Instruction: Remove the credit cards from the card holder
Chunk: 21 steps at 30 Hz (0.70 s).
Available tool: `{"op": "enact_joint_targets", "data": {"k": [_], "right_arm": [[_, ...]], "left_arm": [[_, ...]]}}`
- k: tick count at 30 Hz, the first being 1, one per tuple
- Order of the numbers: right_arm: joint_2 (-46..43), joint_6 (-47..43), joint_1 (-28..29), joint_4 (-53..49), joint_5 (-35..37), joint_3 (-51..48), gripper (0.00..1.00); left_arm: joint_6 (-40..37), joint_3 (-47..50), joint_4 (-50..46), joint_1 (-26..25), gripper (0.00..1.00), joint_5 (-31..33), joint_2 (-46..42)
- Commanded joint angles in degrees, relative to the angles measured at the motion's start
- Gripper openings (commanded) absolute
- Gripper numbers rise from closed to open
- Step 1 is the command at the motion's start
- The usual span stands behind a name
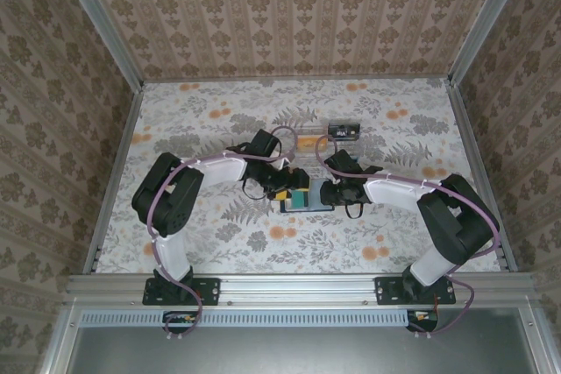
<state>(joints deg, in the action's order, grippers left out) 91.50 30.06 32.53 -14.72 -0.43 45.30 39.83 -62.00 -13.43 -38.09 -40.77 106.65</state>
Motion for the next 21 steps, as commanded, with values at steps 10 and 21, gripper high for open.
{"op": "enact_joint_targets", "data": {"k": [10, 21], "right_arm": [[-0.2, 1.7, 1.0, -0.1, 1.1, -1.7, 0.4], [-10.9, 2.5, -0.9, -4.5, 7.9, -1.4, 0.41]], "left_arm": [[-2.6, -4.3, -2.1, -2.1, 0.87, -1.9, -1.2], [-2.7, -1.6, -4.1, 0.2, 0.85, 2.5, -5.0]]}}
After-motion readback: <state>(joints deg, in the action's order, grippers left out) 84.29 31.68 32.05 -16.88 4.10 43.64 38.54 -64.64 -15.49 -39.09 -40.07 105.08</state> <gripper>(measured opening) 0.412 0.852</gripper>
